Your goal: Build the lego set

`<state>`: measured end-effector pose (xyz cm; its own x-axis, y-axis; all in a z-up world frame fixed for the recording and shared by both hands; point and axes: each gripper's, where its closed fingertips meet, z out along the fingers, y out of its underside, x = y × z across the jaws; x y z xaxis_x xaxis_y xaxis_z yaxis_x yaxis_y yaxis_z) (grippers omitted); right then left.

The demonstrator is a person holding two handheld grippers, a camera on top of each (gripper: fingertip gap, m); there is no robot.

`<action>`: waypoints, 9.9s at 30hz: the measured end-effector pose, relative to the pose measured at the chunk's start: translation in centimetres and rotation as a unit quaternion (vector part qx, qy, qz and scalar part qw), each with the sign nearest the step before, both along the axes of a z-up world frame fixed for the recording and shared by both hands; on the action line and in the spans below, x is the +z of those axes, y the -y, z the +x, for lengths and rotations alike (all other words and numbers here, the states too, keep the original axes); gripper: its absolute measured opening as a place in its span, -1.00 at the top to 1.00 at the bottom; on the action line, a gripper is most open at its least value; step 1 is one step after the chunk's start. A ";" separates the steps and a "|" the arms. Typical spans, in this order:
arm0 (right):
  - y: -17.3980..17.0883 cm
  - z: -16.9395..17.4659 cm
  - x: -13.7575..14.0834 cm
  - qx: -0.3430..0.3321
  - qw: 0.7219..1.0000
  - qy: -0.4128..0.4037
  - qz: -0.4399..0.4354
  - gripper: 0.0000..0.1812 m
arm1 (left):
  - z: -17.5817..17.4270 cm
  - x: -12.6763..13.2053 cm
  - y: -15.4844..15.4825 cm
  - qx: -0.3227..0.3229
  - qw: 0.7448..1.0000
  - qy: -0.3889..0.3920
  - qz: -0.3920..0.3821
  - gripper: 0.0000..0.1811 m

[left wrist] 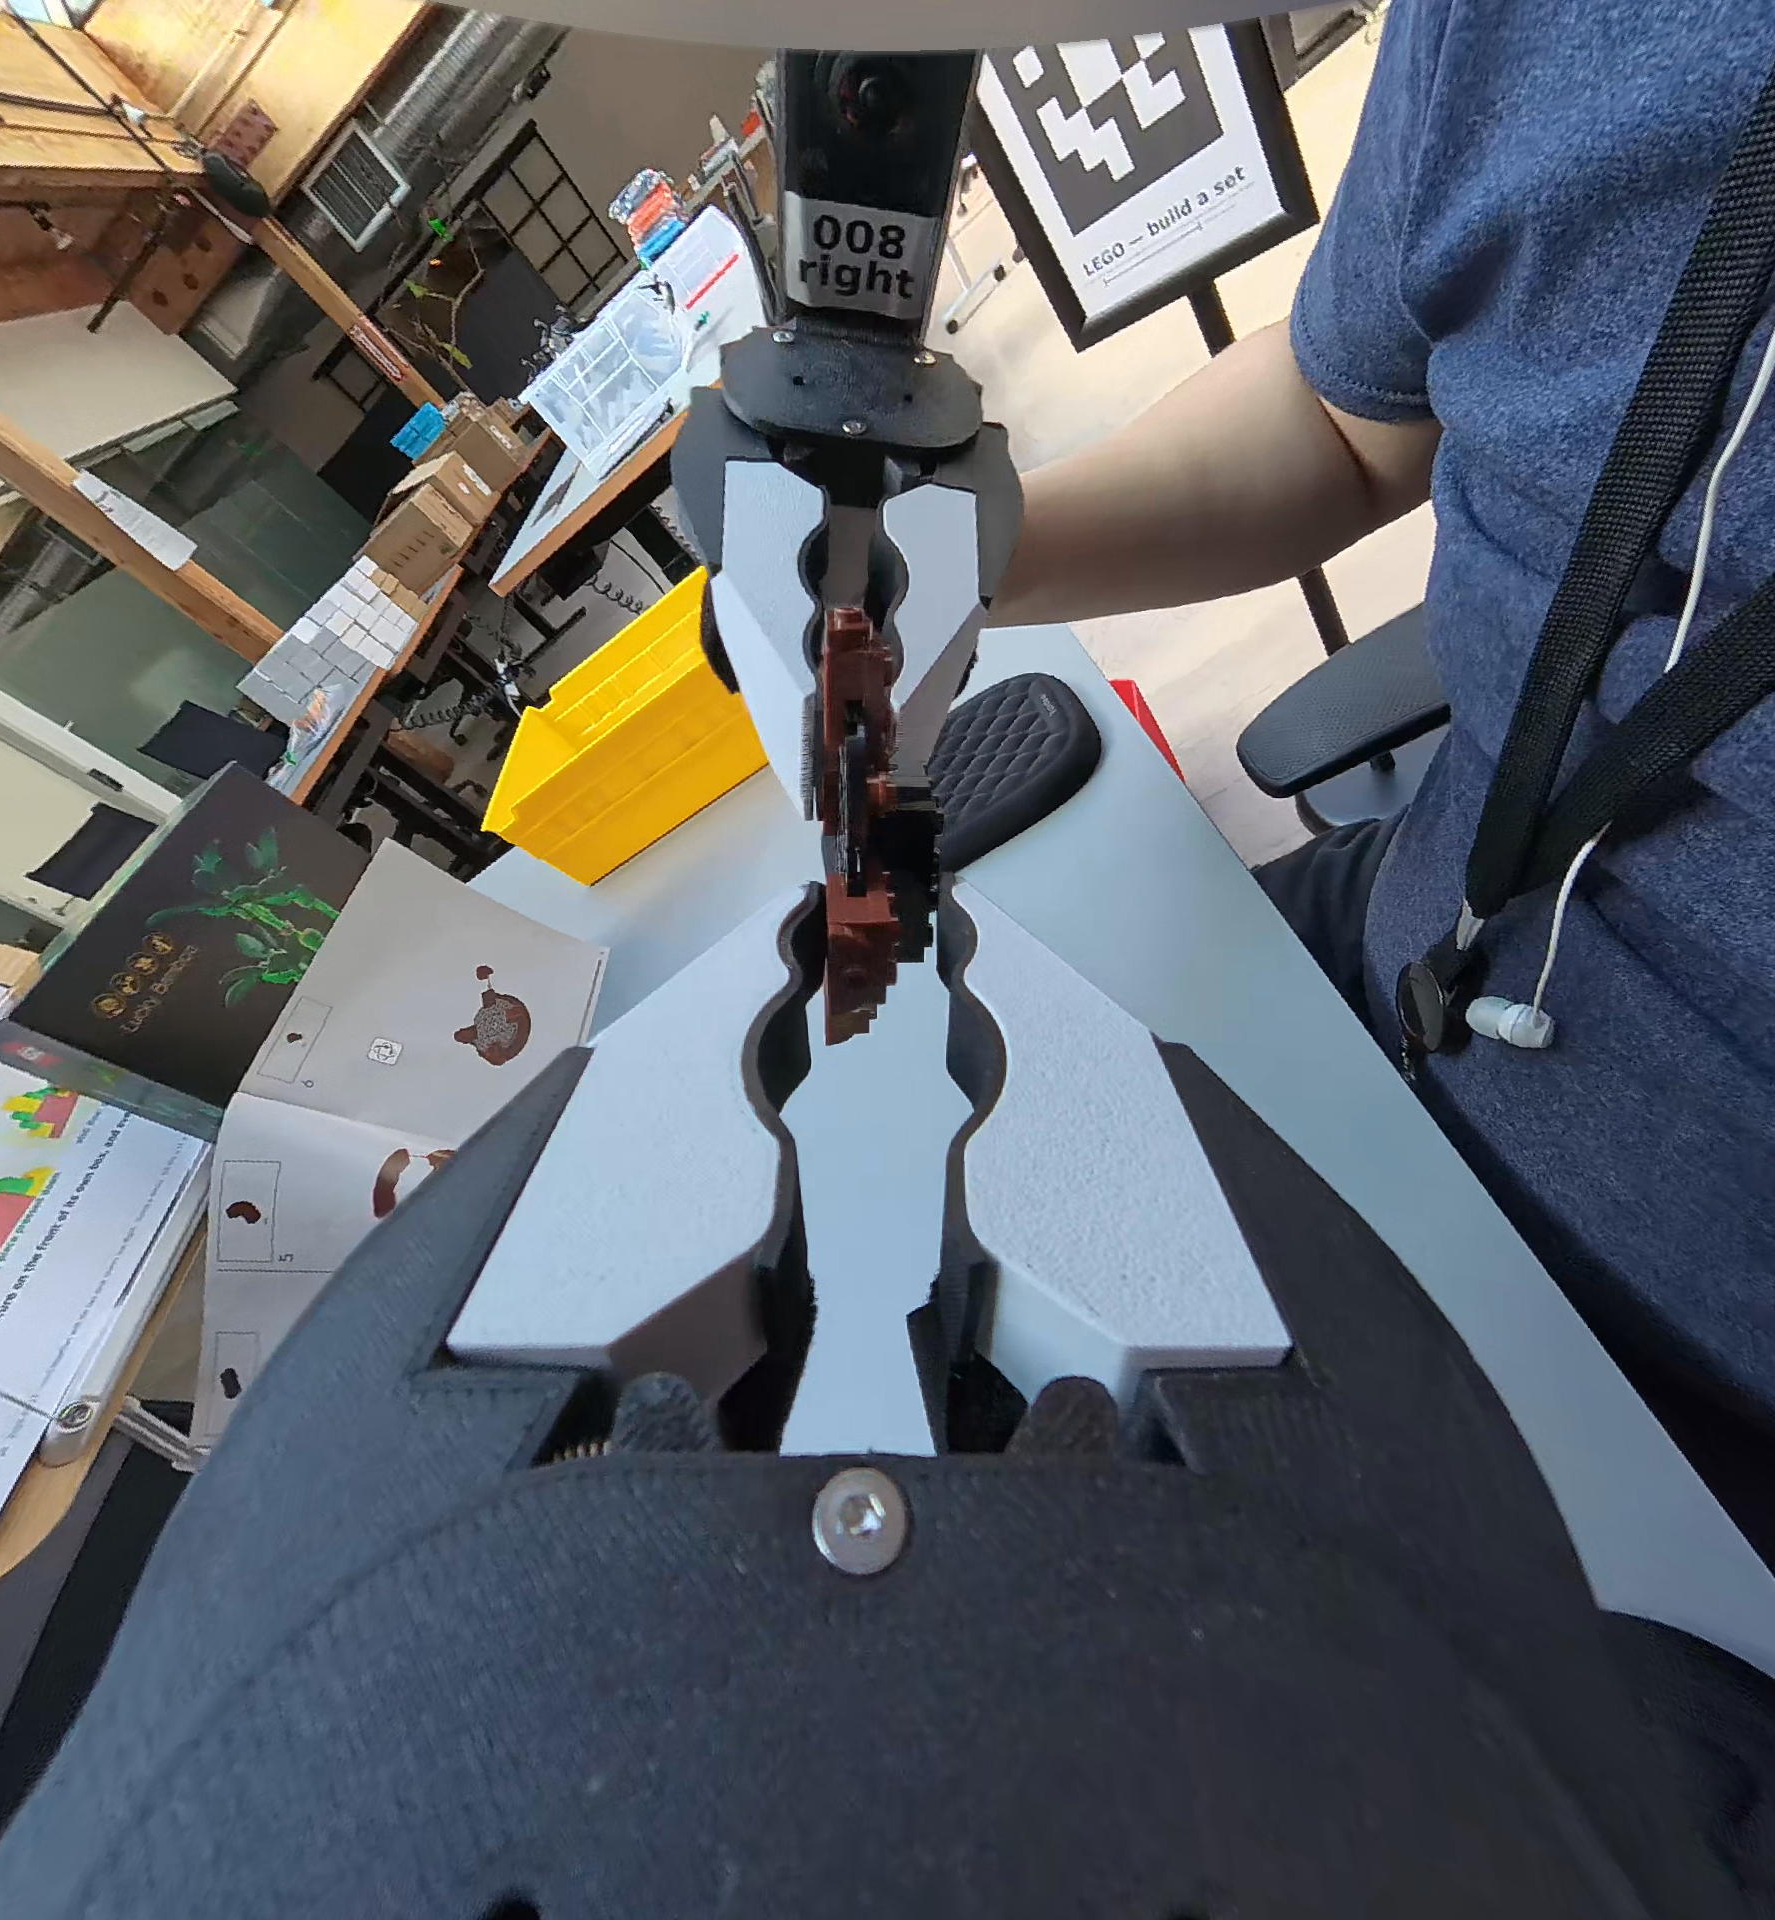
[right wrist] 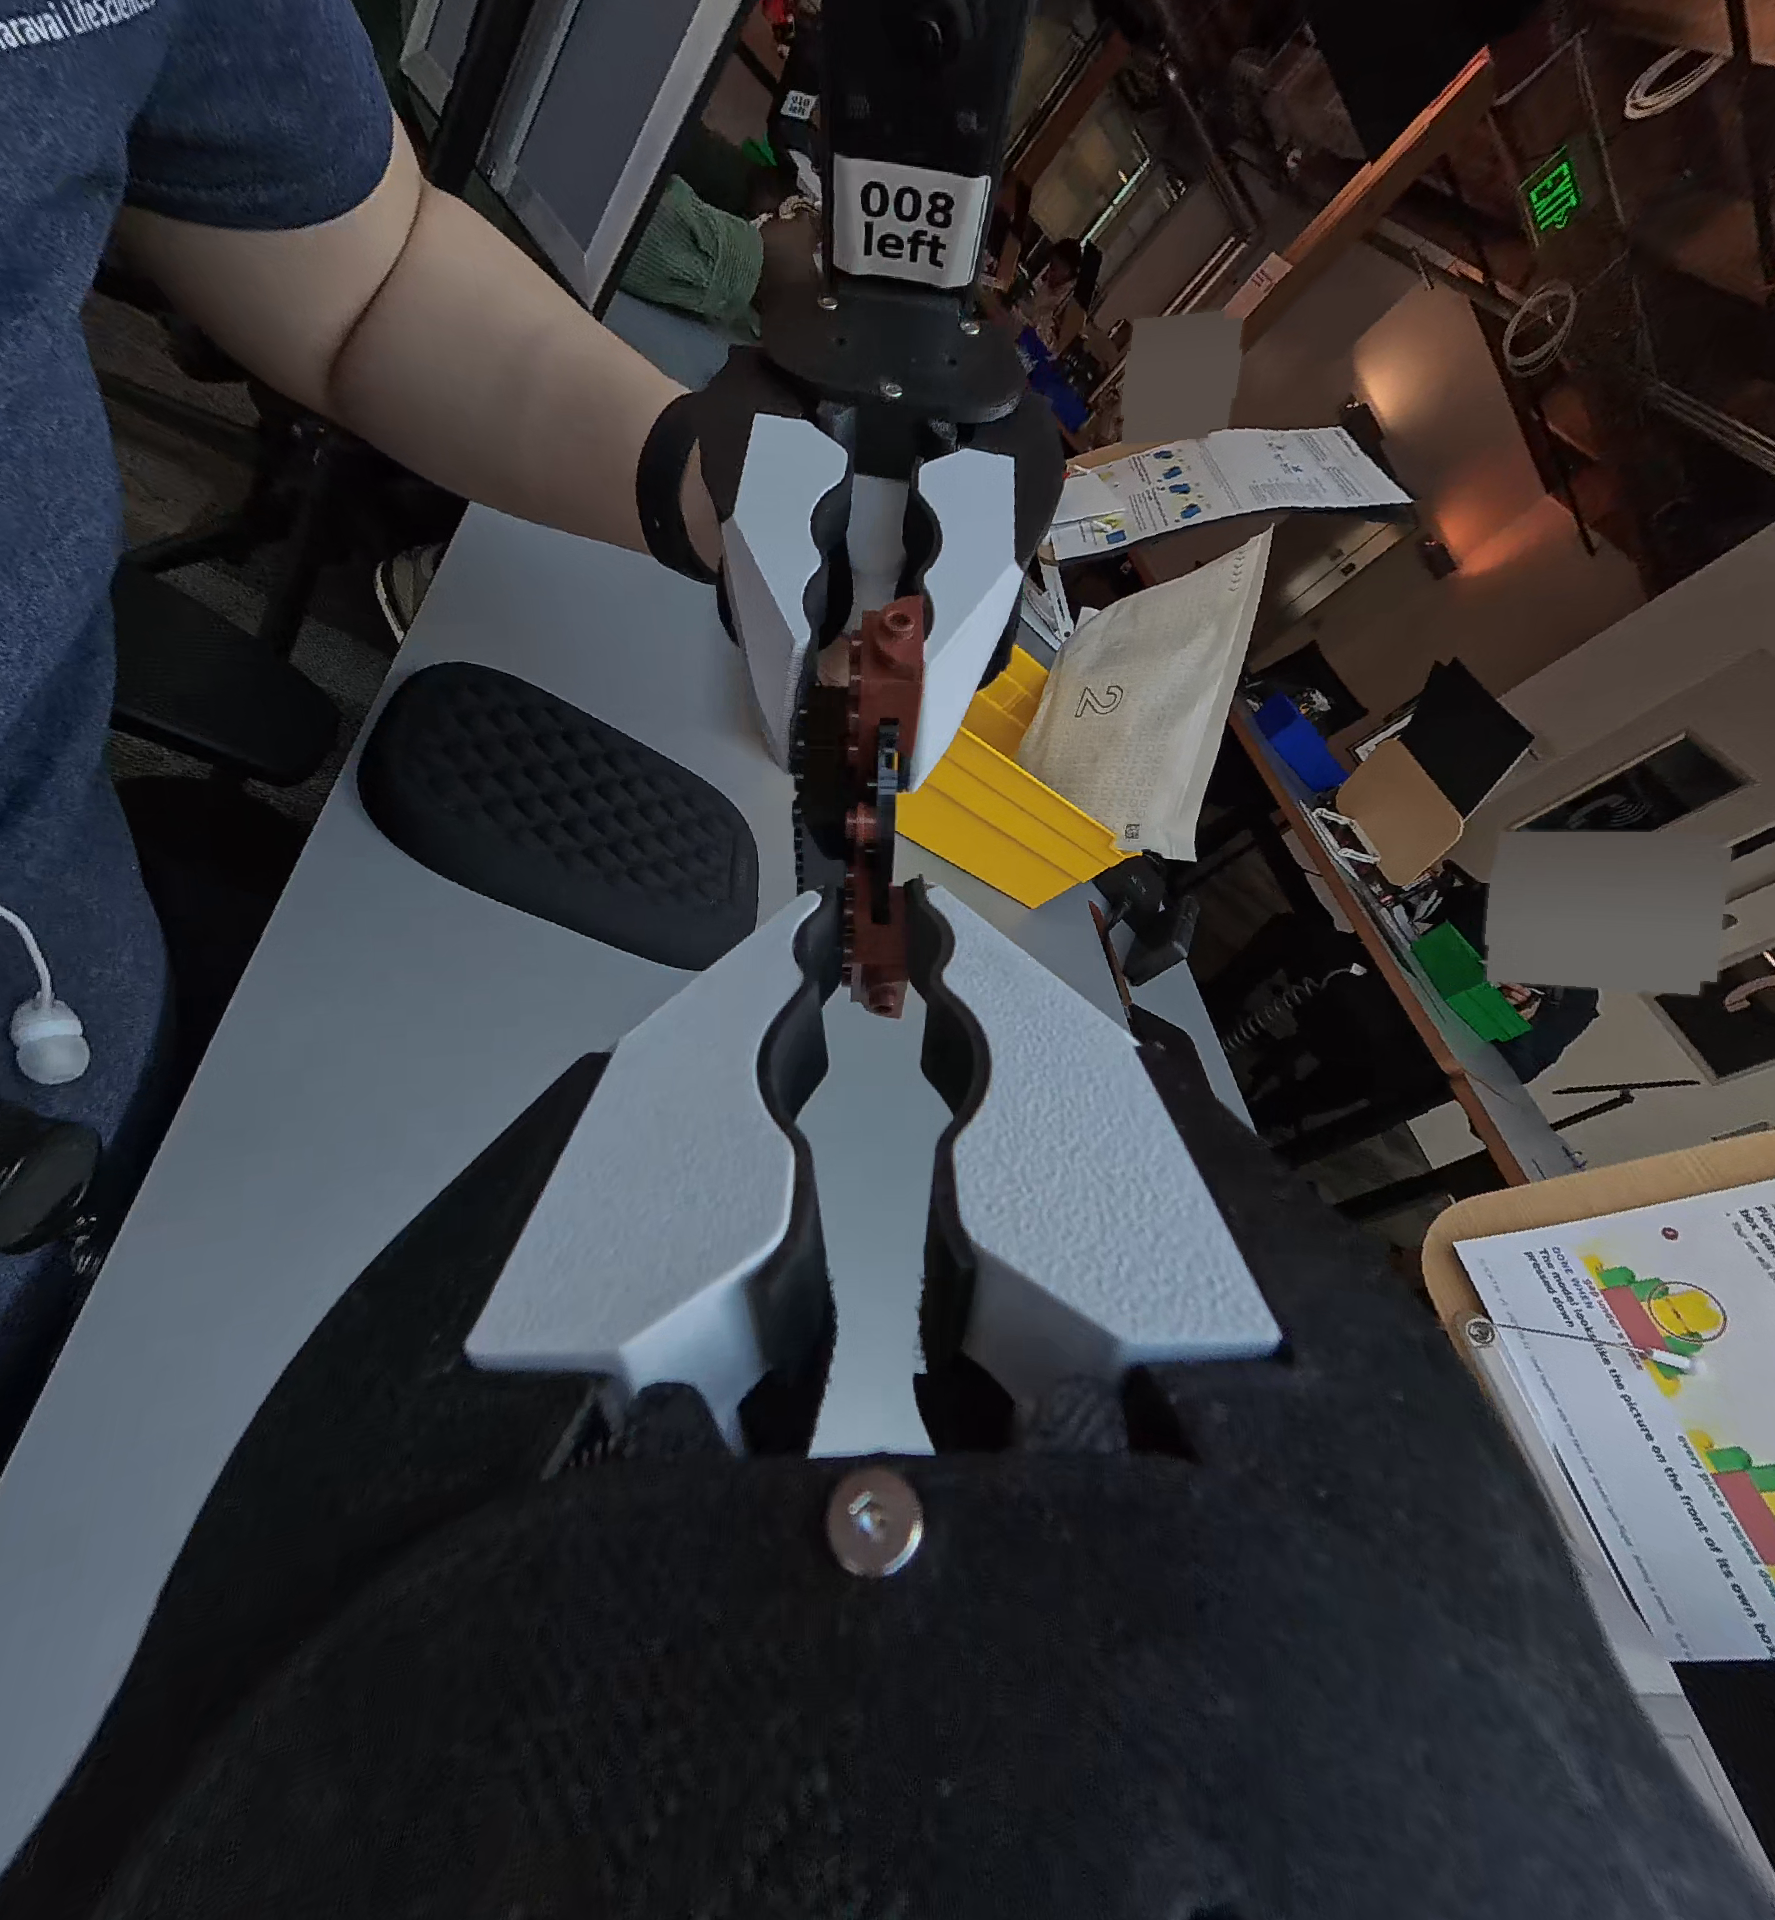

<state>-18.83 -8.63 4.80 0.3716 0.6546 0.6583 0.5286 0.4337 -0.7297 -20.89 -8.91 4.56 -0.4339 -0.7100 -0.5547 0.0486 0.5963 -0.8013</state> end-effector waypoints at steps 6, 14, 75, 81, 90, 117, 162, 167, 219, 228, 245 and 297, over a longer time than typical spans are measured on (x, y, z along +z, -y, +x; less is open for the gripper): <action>0.0 -0.1 -0.1 0.000 1.000 -0.008 -0.019 0.88 | -0.8 0.4 -0.6 0.001 0.999 0.016 -0.040 0.84; 0.2 -0.2 -0.5 0.014 0.999 -0.010 -0.049 0.88 | -1.5 0.3 -0.4 -0.008 1.000 0.006 -0.019 0.89; -5.2 1.5 -4.1 0.050 0.737 -0.486 -0.467 0.81 | 2.2 -4.0 -5.7 0.051 0.818 -0.068 -0.568 0.64; -5.5 1.4 -4.4 0.038 0.738 -0.488 -0.464 0.81 | 2.5 -4.2 -5.5 0.039 0.812 -0.088 -0.575 0.83; -5.6 1.6 -4.8 0.043 0.720 -0.510 -0.469 0.81 | 2.7 -4.5 -5.6 0.030 0.798 -0.089 -0.595 0.83; -5.7 1.0 -5.2 0.041 0.727 -0.511 -0.457 0.81 | 3.3 -4.4 -6.0 0.030 0.794 -0.096 -0.600 0.80; -5.9 1.3 -4.9 0.036 0.714 -0.497 -0.492 0.67 | 2.8 -3.1 -7.0 0.013 0.758 -0.063 -0.649 0.83; -6.2 1.4 -5.2 0.034 0.700 -0.507 -0.501 0.75 | 3.1 -3.4 -6.9 0.020 0.760 -0.064 -0.646 0.83; -6.8 2.2 -6.2 0.035 0.673 -0.554 -0.489 0.79 | 4.6 -6.2 -6.4 0.031 0.741 -0.107 -0.662 0.83; -6.6 6.3 -6.8 -0.082 0.908 -0.293 -0.287 0.02 | 3.6 -8.1 -7.8 0.042 0.709 -0.312 -0.631 0.83; -5.8 1.9 -12.1 -0.024 0.969 0.024 -0.243 0.20 | 2.7 -11.0 -5.2 -0.073 0.597 -0.585 -0.544 0.83; -17.3 10.0 -11.8 -0.108 0.909 -0.257 -0.311 0.27 | 7.6 -1.5 -27.2 0.193 0.825 -0.092 -0.523 0.73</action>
<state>-8.80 8.64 -6.97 0.6892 0.7161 -0.1106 0.0726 -0.2201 -0.9728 -13.29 18.27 3.06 -0.0720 -0.8636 0.4990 -0.1630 -0.4834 -0.8601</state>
